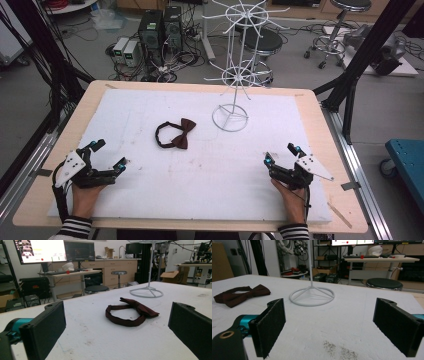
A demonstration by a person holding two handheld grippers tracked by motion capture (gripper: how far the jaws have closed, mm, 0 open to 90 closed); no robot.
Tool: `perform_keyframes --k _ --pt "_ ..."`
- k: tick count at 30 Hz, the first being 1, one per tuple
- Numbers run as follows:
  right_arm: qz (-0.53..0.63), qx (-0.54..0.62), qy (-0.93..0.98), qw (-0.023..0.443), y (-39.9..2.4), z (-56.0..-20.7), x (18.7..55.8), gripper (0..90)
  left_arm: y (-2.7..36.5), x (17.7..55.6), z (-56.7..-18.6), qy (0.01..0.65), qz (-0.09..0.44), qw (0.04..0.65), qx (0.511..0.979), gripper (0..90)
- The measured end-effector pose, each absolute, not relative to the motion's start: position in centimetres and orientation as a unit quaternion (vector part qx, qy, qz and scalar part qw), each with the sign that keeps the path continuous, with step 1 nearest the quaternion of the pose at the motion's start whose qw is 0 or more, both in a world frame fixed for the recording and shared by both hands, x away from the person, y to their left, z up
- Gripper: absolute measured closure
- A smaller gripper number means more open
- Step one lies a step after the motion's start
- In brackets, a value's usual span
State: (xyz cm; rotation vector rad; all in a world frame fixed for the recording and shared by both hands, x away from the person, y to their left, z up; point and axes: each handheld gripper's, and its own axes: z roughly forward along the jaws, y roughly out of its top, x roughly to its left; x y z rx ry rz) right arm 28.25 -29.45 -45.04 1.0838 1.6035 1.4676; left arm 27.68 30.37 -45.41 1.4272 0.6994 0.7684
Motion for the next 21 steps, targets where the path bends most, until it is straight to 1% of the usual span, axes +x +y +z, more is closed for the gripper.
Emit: perform_keyframes --k 15,21 --pt "0.566 0.420 0.619 0.348 -29.39 -45.04 28.22 10.4 30.43 27.73 -45.38 0.310 0.333 0.636 0.623 1.7" --pt "0.564 0.417 0.621 0.350 -29.37 -45.04 28.26 10.4 30.72 27.72 -45.05 0.314 0.323 0.644 0.618 1.7"
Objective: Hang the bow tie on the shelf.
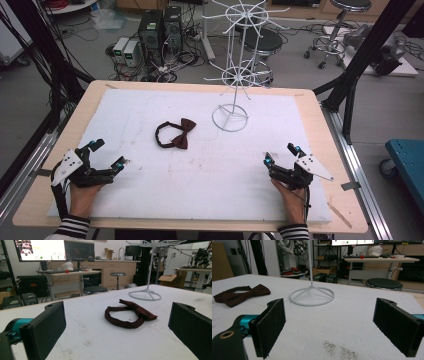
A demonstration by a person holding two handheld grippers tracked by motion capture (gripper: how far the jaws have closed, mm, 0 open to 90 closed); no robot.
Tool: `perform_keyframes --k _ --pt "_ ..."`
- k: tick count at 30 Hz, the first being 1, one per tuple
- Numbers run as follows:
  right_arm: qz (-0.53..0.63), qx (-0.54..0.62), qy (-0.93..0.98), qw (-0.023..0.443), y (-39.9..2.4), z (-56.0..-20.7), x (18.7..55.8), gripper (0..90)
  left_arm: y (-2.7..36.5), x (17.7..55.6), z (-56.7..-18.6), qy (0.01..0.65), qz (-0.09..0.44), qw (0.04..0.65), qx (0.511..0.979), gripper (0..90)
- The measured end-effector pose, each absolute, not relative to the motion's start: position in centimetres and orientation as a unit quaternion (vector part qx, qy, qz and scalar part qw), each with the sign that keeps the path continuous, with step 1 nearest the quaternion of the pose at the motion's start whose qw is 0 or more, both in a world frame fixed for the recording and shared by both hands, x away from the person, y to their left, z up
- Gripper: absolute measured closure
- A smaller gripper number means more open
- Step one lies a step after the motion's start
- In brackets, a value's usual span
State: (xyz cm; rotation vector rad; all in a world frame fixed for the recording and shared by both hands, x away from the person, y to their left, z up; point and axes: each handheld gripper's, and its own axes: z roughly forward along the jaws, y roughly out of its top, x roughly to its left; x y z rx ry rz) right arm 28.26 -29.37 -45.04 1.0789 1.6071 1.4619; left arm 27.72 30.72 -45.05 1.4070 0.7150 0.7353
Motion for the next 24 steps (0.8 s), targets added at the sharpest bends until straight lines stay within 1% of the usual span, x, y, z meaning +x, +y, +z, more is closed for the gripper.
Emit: perform_keyframes --k 6,15,18,20,23,24 --pt "0.564 0.416 0.621 0.351 -29.4 -45.0 28.3 10.4 30.7 28.1 -43.5 0.312 0.307 0.632 0.639 1.7" --pt "0.565 0.416 0.621 0.350 -29.4 -45.0 28.3 10.4 30.5 29.0 -41.3 0.303 0.308 0.613 0.661 1.7" --pt "0.565 0.417 0.620 0.350 -29.4 -45.0 28.3 10.4 30.1 29.6 -40.1 0.302 0.296 0.602 0.677 1.7" --pt "0.565 0.416 0.620 0.350 -29.4 -45.0 28.3 10.4 30.0 29.7 -39.9 0.302 0.294 0.601 0.680 1.7" --pt "0.565 0.417 0.620 0.350 -29.4 -45.0 28.3 10.4 29.3 30.5 -38.9 0.301 0.280 0.583 0.701 1.7" --pt "0.565 0.419 0.619 0.349 -29.4 -45.0 28.2 10.4 29.3 30.5 -38.9 0.301 0.280 0.583 0.701 1.7"
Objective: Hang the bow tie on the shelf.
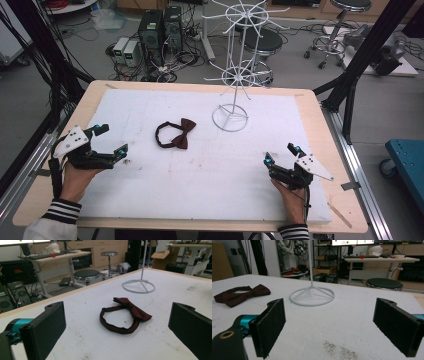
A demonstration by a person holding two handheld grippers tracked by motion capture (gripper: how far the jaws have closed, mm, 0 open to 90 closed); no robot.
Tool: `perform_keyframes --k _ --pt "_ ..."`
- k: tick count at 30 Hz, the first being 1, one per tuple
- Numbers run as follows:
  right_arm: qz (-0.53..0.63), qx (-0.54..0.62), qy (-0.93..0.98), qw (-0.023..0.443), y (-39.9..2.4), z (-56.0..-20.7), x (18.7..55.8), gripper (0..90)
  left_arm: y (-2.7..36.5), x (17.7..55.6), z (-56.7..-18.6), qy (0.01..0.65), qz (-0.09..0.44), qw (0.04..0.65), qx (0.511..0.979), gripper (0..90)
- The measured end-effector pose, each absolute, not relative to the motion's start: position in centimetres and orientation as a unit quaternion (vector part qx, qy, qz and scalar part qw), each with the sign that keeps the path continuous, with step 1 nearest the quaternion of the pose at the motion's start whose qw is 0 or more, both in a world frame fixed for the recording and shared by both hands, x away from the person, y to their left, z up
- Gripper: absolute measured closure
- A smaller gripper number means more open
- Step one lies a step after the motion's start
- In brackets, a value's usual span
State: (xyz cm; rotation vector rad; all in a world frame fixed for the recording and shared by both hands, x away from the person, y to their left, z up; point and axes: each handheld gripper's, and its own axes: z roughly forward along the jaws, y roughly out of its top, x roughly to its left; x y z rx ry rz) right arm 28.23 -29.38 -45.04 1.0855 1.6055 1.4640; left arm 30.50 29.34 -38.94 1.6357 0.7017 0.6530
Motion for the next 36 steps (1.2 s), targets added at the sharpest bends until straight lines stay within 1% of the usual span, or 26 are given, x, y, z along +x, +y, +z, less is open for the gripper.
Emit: perform_keyframes --k 2,5,10,16,29,36 --pt "0.565 0.419 0.619 0.349 -29.4 -45.0 28.2 10.4 28.7 31.0 -38.3 0.295 0.272 0.567 0.719 1.7" --pt "0.565 0.420 0.619 0.347 -29.4 -45.0 28.2 10.4 28.3 31.4 -37.8 0.290 0.269 0.559 0.729 1.7" --pt "0.564 0.418 0.620 0.350 -29.4 -45.0 28.2 10.4 27.3 32.3 -36.9 0.289 0.245 0.548 0.746 1.7" --pt "0.566 0.420 0.619 0.348 -29.4 -45.0 28.2 10.4 26.0 33.4 -35.8 0.281 0.238 0.525 0.768 1.7" --pt "0.566 0.419 0.619 0.347 -29.4 -45.0 28.2 10.4 22.8 35.4 -35.7 0.271 0.211 0.484 0.805 1.7" --pt "0.565 0.419 0.620 0.347 -29.4 -45.0 28.2 10.4 21.9 36.5 -35.7 0.267 0.200 0.467 0.819 1.7"
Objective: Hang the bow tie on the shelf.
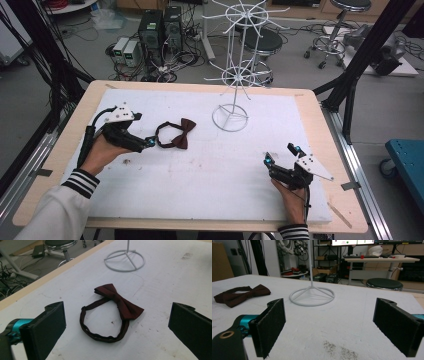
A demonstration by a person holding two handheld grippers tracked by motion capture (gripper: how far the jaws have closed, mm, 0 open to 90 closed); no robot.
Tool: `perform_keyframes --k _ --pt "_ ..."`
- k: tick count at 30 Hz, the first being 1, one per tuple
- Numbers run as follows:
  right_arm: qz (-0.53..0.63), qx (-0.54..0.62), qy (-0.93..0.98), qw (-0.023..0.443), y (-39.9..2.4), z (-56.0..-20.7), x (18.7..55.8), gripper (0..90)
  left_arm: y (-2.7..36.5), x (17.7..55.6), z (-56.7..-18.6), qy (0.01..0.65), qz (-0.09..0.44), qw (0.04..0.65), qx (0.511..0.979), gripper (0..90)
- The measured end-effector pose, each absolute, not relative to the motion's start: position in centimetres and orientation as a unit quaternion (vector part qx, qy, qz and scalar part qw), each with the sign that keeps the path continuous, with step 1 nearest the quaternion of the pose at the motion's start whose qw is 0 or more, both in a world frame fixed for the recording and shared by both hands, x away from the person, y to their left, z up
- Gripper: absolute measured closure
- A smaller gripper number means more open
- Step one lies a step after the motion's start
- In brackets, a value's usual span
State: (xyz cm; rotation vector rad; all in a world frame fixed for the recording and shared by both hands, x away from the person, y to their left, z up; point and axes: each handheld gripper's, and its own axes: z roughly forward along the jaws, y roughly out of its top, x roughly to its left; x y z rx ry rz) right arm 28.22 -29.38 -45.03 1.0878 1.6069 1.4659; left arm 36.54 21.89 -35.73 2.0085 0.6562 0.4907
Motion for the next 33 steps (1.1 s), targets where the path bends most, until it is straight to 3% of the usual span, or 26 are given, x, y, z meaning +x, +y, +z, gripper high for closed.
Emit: perform_keyframes --k 31,33 --pt "0.566 0.420 0.619 0.347 -29.4 -45.0 28.2 10.4 14.9 41.8 -39.1 0.260 0.136 0.366 0.883 2.6" --pt "0.566 0.420 0.618 0.348 -29.4 -45.0 28.2 10.4 14.6 41.9 -39.5 0.258 0.130 0.368 0.884 12.9"
